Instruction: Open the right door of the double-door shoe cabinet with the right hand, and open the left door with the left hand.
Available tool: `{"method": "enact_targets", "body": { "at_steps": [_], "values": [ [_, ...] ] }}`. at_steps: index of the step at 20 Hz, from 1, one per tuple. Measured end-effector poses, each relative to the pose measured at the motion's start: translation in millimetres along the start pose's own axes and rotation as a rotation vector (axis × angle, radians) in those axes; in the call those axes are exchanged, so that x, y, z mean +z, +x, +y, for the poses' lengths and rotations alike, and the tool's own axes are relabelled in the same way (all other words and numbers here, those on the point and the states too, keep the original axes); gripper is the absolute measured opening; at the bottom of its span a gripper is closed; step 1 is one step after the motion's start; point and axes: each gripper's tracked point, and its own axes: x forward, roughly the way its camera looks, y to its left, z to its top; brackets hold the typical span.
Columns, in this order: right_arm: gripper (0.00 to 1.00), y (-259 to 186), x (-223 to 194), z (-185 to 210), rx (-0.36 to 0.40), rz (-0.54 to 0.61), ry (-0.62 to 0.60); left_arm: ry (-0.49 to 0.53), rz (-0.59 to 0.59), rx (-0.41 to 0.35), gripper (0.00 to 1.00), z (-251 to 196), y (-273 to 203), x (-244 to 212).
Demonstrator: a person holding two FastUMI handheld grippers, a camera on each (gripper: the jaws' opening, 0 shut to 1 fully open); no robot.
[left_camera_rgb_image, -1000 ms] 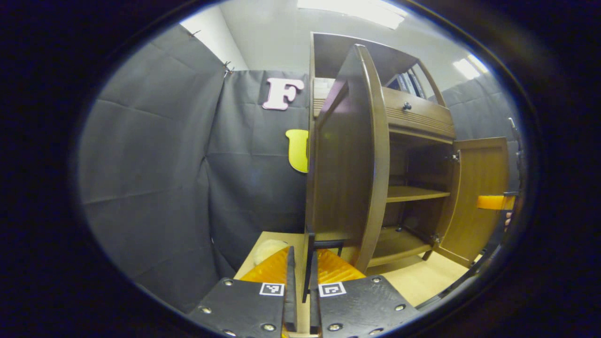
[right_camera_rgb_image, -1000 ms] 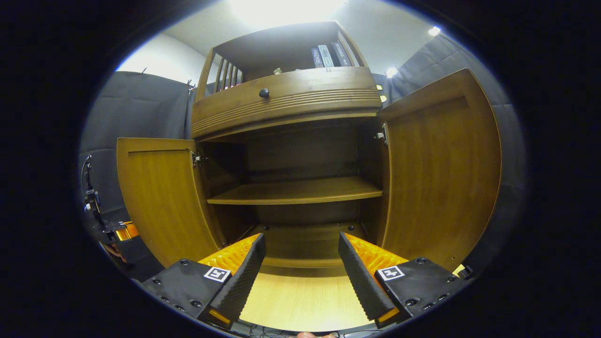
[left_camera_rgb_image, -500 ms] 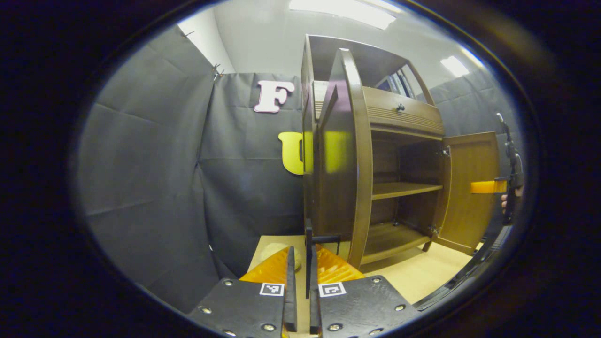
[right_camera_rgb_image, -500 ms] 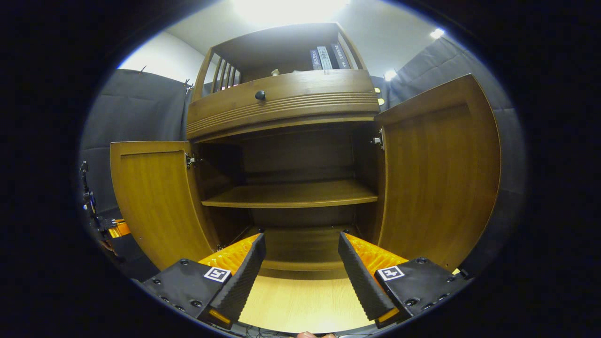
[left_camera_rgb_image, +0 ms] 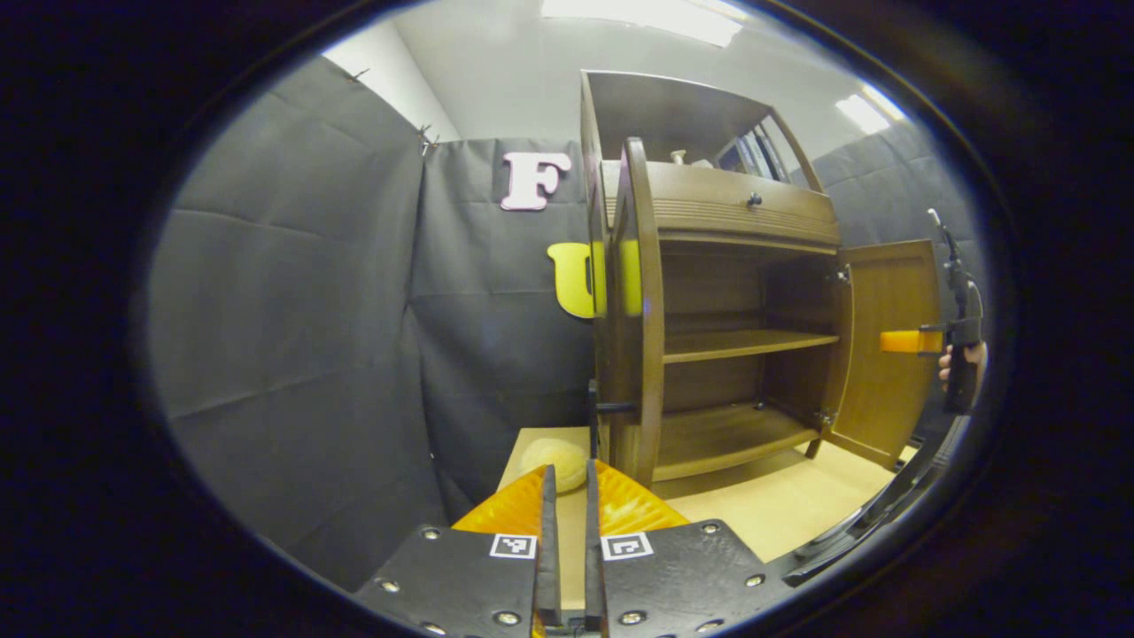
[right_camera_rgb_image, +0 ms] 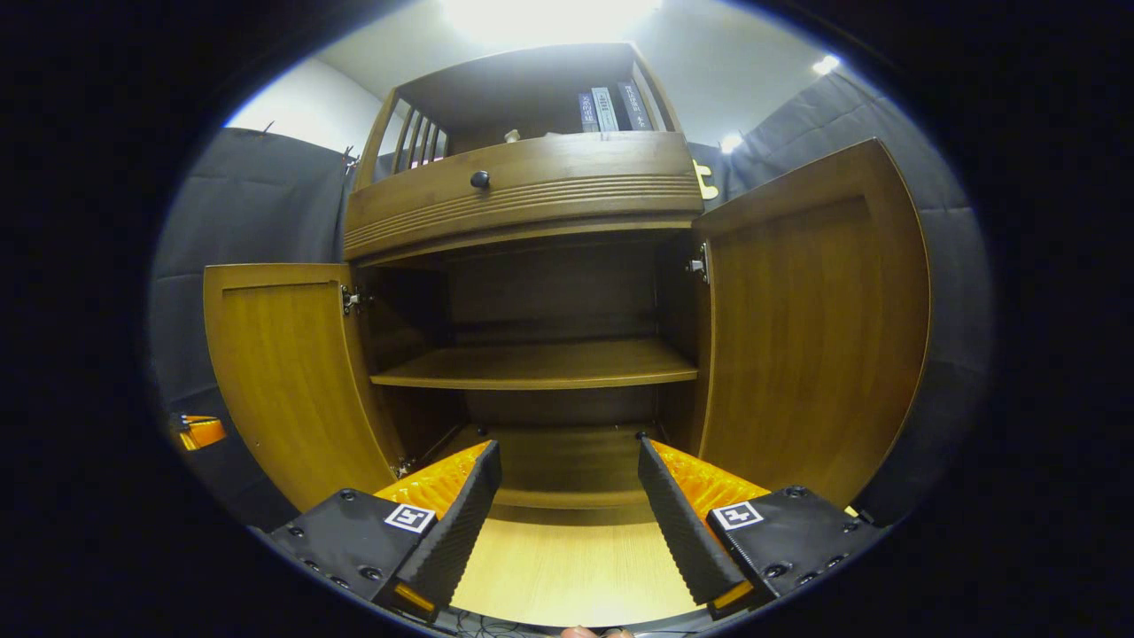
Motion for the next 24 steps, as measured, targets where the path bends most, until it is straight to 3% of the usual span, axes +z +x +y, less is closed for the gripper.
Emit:
{"method": "enact_targets", "body": {
  "at_steps": [2, 3, 4, 5, 7, 14, 19, 24],
  "values": [
    [0.92, -1.1, -2.8, -3.6, -0.005, 0.011, -0.009, -0.011, -0.019, -0.005, 0.12, -21.0, -18.1, 8.9],
    [0.92, -3.3, -3.8, -5.5, -0.01, 0.016, -0.01, -0.004, -0.04, 0.037, 0.13, -21.7, -21.1, 14.2],
    [0.92, -5.3, -4.0, -7.4, -0.013, 0.02, -0.008, -0.035, -0.047, 0.017, 0.02, -30.2, -20.3, 23.3],
    [0.92, -7.5, -4.8, -9.4, -0.017, 0.024, -0.008, -0.065, -0.055, -0.013, 0.01, -47.3, -30.2, 24.8],
    [0.92, -13.7, -3.1, -13.9, -0.027, 0.029, -0.011, -0.083, -0.076, 0.016, 0.01, -56.5, -41.1, 31.5],
    [0.93, -39.3, 4.7, -40.5, -0.056, 0.014, -0.025, -0.01, -0.091, -0.029, 0.95, -129.9, -28.8, 42.9],
    [0.92, -47.2, 12.8, -65.9, -0.043, -0.02, -0.026, -0.063, -0.095, -0.031, 0.96, -172.0, -18.4, 61.2],
    [0.93, -58.9, 14.7, -80.2, 0.049, -0.018, -0.016, -0.157, -0.105, 0.05, 0.95, -193.6, -21.6, 82.3]
  ]
}}
